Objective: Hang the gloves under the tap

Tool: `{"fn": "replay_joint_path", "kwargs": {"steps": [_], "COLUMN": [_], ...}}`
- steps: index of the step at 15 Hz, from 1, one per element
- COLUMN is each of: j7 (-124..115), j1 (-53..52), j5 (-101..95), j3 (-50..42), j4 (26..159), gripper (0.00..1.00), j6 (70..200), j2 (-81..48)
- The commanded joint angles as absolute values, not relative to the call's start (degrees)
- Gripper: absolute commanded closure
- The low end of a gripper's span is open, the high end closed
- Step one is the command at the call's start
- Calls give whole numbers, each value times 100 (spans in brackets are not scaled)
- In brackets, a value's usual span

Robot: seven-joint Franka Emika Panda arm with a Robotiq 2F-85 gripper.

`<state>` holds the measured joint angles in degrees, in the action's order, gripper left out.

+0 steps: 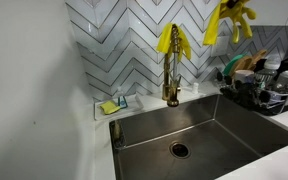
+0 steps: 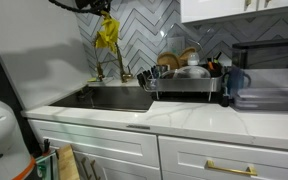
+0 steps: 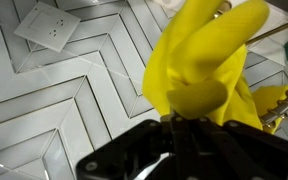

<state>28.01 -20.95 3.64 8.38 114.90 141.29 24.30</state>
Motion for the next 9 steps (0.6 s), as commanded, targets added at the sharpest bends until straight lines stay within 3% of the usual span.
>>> {"fn": "replay_joint_path", "kwargs": {"steps": [1,9], "j7": [3114,3296], "j1": [-2373,-3088], "j5": [747,1514], "j3": [585,341], "j4": [12298,13083], "gripper": [99,99], "j6": [14607,15671], "j2": [2758,2504]}}
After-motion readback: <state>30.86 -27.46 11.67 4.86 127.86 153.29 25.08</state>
